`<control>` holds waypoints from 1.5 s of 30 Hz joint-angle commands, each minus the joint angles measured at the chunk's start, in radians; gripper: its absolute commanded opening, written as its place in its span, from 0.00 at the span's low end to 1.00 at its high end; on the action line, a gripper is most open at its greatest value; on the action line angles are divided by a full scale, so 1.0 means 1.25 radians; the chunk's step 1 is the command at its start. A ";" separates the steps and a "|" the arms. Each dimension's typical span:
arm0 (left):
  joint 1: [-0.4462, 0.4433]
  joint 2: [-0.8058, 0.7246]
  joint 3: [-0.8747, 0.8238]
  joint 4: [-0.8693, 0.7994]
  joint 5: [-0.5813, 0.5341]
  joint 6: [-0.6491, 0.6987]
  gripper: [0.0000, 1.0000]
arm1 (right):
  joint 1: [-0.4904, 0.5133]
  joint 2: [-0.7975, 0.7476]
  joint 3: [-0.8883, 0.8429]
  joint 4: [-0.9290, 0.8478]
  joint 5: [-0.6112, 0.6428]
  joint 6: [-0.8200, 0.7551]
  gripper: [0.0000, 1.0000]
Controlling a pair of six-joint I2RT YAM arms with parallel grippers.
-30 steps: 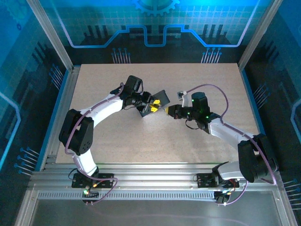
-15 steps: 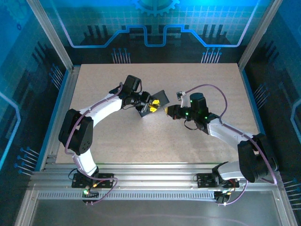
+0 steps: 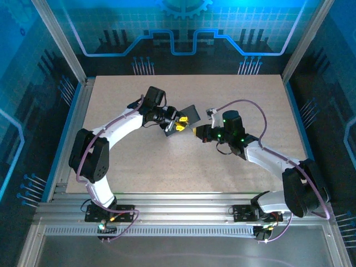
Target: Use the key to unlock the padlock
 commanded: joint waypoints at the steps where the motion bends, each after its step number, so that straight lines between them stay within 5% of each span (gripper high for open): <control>1: 0.009 -0.035 0.034 -0.010 0.045 0.032 0.00 | 0.015 -0.017 0.003 0.033 0.003 -0.015 0.00; 45: 0.011 -0.064 0.020 -0.037 0.035 0.040 0.00 | 0.044 -0.015 0.029 0.018 0.044 -0.035 0.00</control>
